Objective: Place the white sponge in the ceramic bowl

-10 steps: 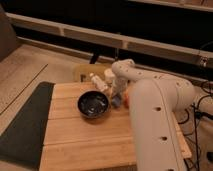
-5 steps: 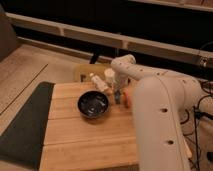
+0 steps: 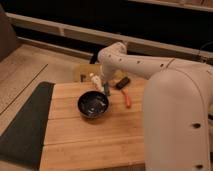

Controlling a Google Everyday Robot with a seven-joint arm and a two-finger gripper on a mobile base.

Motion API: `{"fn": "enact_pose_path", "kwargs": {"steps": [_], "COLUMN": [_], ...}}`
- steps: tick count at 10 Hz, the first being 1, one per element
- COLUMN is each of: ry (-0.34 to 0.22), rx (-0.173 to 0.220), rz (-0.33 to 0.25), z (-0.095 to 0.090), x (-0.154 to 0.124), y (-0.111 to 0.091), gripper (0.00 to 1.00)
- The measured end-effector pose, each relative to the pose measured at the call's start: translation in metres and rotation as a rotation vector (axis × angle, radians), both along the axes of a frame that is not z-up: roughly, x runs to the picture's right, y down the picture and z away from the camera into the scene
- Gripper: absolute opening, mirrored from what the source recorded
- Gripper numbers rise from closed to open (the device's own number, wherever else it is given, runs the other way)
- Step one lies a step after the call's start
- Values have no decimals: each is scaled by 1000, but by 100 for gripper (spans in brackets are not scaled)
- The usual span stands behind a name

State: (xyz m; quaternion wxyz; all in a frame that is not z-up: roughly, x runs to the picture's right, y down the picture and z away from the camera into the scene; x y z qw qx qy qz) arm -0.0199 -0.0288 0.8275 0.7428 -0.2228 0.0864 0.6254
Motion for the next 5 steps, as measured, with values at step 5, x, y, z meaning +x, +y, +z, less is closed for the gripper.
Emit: {"fn": "enact_pose_path", "kwargs": {"steps": [5], "ry": [-88], "rx": [-47], "rz": [-88], "z": [-21], "x": [-42], "y": [38], "gripper": [2]}}
